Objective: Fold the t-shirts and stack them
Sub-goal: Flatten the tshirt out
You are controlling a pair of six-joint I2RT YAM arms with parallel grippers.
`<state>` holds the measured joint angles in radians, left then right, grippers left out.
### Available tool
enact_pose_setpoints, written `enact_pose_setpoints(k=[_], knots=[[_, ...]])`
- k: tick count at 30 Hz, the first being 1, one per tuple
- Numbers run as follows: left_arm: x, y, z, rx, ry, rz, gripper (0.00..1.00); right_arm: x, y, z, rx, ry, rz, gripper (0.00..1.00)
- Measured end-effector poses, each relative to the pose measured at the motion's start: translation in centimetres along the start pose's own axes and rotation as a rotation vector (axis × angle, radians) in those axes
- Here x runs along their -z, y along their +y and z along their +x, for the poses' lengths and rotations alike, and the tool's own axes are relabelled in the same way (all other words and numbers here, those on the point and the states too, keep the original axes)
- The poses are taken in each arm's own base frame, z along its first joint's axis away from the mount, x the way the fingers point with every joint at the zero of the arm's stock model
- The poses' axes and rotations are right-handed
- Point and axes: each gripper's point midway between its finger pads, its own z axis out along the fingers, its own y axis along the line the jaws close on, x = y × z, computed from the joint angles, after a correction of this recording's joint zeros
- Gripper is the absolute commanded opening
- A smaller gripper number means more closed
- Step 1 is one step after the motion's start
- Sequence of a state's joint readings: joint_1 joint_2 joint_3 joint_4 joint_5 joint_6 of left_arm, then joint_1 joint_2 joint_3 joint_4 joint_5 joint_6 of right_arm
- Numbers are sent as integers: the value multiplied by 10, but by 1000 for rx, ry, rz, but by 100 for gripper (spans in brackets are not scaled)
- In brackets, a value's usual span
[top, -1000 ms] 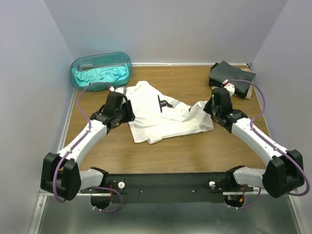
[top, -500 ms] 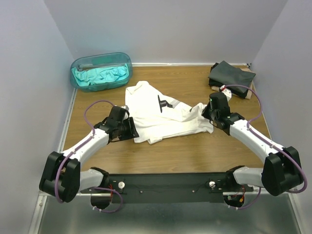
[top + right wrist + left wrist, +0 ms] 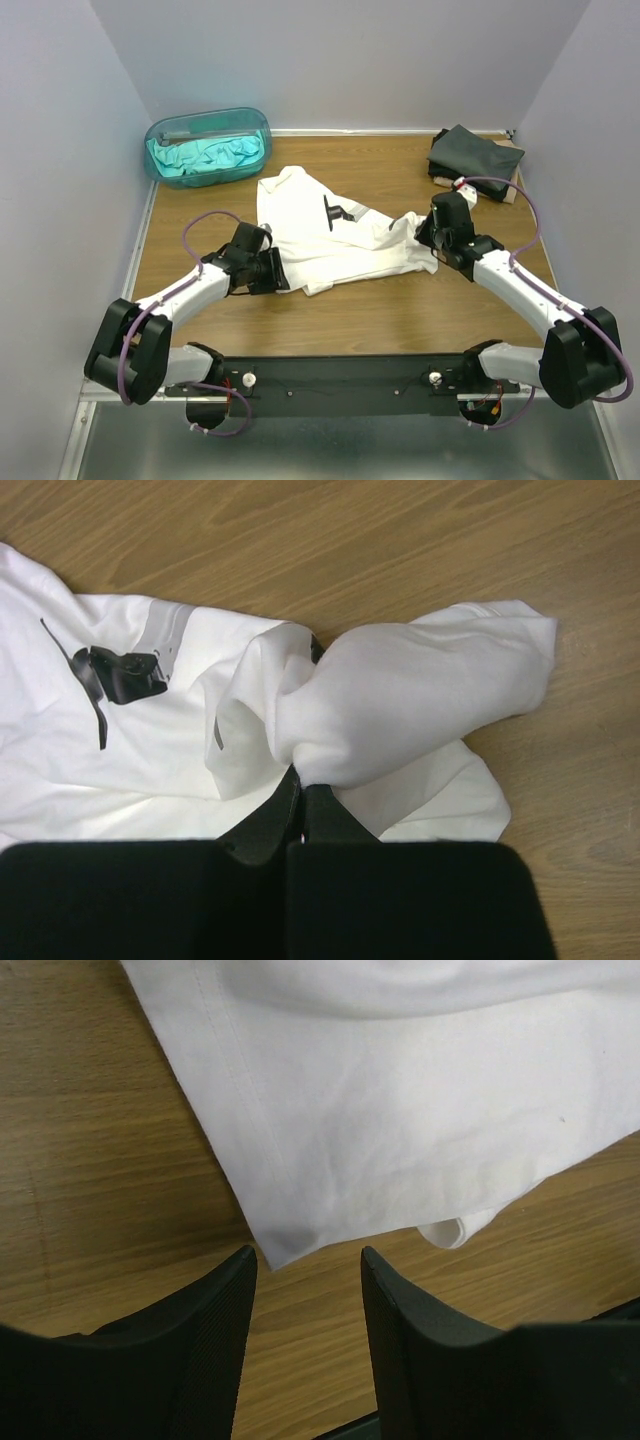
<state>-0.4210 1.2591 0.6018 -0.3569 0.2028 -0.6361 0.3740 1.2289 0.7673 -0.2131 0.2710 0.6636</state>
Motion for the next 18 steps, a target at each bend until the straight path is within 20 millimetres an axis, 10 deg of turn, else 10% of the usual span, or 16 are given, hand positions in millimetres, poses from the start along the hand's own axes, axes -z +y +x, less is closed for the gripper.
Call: enact_pose_setpoints(k=[8, 12, 15, 18], knots=[[-14, -2, 8, 0, 41, 15, 0, 0, -2, 2, -1, 1, 1, 0], [-12, -7, 2, 10, 38, 22, 0, 1, -2, 2, 13, 3, -3, 0], [4, -13, -35, 9, -45, -3, 0, 1, -1, 2, 34, 5, -10, 0], [47, -14, -113, 37, -269, -13, 0, 2, 3, -1, 50, 3, -25, 2]])
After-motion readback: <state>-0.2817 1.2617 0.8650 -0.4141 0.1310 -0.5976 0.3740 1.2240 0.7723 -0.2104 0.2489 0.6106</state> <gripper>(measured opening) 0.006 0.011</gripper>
